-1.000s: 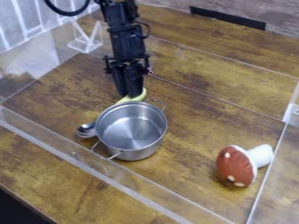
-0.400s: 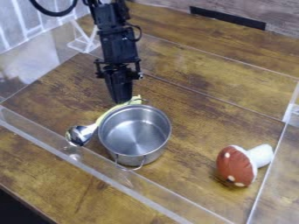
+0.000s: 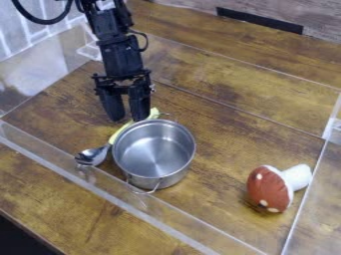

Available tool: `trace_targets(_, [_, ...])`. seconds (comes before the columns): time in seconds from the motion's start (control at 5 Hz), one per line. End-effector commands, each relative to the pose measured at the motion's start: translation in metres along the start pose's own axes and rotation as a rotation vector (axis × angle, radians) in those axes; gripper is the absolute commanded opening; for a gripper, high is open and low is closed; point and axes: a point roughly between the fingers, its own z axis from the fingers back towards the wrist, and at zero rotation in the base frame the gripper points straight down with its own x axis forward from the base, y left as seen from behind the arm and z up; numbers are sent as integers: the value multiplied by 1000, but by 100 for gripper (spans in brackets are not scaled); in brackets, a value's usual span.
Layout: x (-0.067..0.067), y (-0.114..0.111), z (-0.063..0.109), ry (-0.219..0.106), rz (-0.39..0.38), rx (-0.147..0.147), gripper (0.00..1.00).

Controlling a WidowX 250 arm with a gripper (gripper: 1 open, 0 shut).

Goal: Move the green spoon to the right

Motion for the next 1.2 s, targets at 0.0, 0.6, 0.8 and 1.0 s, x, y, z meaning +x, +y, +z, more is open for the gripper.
trace_targets(0.0, [2, -12, 14, -41, -76, 45, 0])
trace_targets(0.6, [-9, -10, -15, 3, -199, 105, 100])
trace_targets(0.8, [-9, -3, -17, 9, -215, 124, 0])
trace_targets(1.0, [-11, -1, -14, 13, -235, 128, 0])
